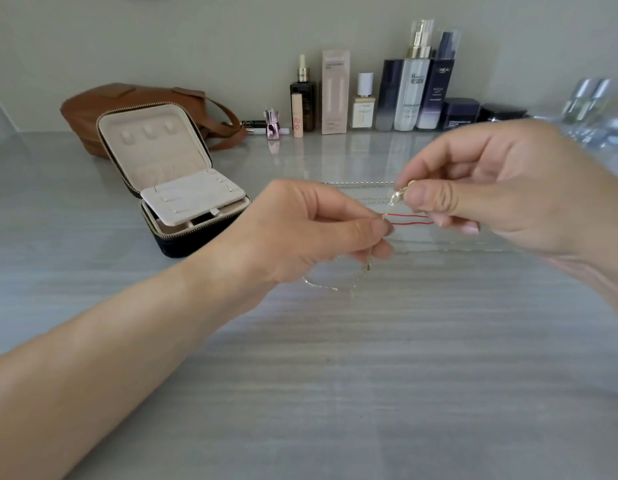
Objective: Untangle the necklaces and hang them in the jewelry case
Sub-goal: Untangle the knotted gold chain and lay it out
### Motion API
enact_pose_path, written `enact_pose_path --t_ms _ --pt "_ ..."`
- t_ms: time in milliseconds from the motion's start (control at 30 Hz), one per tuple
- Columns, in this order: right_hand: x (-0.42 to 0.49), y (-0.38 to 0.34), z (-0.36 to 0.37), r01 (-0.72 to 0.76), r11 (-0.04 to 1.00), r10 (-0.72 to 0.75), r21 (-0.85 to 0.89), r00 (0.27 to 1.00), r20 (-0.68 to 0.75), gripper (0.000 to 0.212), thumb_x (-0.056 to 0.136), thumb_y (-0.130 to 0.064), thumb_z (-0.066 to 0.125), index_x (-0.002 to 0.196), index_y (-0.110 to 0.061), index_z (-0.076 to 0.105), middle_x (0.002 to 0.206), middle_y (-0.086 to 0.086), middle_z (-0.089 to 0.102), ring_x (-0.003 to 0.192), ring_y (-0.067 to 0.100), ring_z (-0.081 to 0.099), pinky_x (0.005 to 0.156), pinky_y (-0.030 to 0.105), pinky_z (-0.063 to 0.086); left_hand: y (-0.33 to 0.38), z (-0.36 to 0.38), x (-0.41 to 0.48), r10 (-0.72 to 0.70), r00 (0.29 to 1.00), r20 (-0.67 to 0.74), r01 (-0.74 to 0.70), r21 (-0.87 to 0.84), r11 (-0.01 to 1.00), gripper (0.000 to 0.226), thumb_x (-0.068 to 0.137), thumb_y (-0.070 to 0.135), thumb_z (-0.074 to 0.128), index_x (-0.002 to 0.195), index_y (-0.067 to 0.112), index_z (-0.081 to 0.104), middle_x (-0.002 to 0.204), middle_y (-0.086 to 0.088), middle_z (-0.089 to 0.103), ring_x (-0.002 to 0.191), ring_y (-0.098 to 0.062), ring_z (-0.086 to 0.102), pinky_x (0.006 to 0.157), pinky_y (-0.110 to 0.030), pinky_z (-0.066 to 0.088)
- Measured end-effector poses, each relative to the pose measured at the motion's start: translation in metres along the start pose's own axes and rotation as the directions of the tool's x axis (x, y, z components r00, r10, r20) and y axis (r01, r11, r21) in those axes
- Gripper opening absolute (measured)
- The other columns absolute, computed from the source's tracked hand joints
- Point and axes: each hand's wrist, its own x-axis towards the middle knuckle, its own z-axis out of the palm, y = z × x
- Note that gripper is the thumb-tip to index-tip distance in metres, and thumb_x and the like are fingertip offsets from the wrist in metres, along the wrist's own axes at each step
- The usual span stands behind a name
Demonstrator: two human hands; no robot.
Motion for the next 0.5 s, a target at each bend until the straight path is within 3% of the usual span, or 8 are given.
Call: enact_pose_path --t_ms 133,233,367,500 --pt "0.001 -0.02 -0.001 -0.009 0.989 0.012 -0.145 1.0 0.019 0.027 0.056 -0.038 0.069 0.073 -0.017 0.07 0.061 0.005 0.069 0.048 0.01 0.057 0.038 0.016 0.037 0.004 -0.009 -0.003 0.038 0.999 -0.011 -0.038 -0.01 0.999 0.022 0.06 0.035 0.065 0.075 0.021 0.075 0.075 0.007 0.074 0.072 -0.007 0.066 0.063 -0.016 0.045" --pt "0.004 -0.035 -0.002 -0.04 0.979 0.04 -0.2 0.999 -0.005 0.006 0.074 -0.018 0.07 0.071 -0.013 0.067 0.064 0.0 0.071 0.042 0.004 0.055 0.036 0.015 0.036 0.006 -0.014 -0.004 0.052 0.998 -0.02 -0.053 -0.038 0.998 0.022 0.059 0.036 0.065 0.074 0.022 0.075 0.077 0.006 0.074 0.075 -0.008 0.067 0.07 -0.025 0.044" --pt "0.008 -0.05 0.003 -0.055 0.987 0.044 -0.153 0.996 -0.074 0.004 0.079 -0.012 0.066 0.076 -0.015 0.067 0.056 -0.003 0.064 0.046 0.002 0.052 0.039 0.014 0.039 0.01 -0.023 -0.008 0.057 0.998 -0.012 -0.058 -0.055 0.997 0.028 0.054 0.042 0.067 0.072 0.021 0.074 0.078 0.005 0.074 0.071 -0.006 0.065 0.073 -0.027 0.045" --pt "0.009 -0.061 0.009 -0.083 0.991 0.076 -0.102 0.994 -0.079 0.006 0.081 -0.008 0.063 0.082 -0.009 0.069 0.058 -0.002 0.067 0.05 0.004 0.057 0.041 0.014 0.041 0.011 -0.027 -0.011 0.067 0.998 -0.021 -0.069 -0.074 0.995 0.027 0.063 0.039 0.062 0.084 0.023 0.071 0.083 0.006 0.074 0.077 -0.008 0.066 0.074 -0.027 0.045"
